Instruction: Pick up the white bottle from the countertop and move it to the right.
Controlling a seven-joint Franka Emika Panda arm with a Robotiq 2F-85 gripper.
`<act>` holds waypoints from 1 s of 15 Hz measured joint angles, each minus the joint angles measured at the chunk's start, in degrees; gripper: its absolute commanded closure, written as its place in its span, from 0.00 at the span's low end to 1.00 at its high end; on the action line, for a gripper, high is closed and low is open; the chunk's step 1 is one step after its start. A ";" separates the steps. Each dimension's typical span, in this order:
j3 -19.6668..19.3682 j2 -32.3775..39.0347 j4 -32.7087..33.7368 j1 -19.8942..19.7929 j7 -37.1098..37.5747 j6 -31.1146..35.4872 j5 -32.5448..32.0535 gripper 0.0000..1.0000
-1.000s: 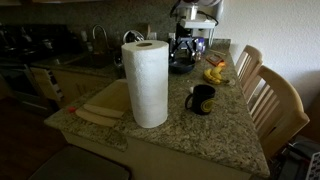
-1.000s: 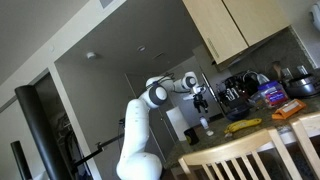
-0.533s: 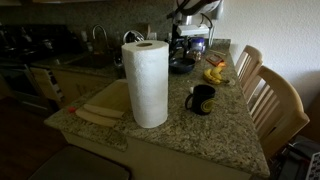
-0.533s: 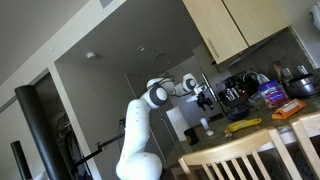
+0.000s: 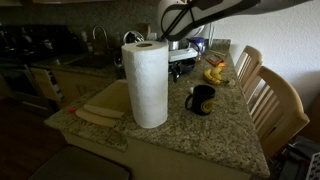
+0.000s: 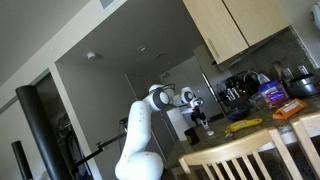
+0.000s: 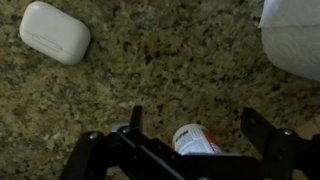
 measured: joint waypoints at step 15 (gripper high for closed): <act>-1.84 0.05 0.19 3.66 4.78 11.15 -4.51 0.00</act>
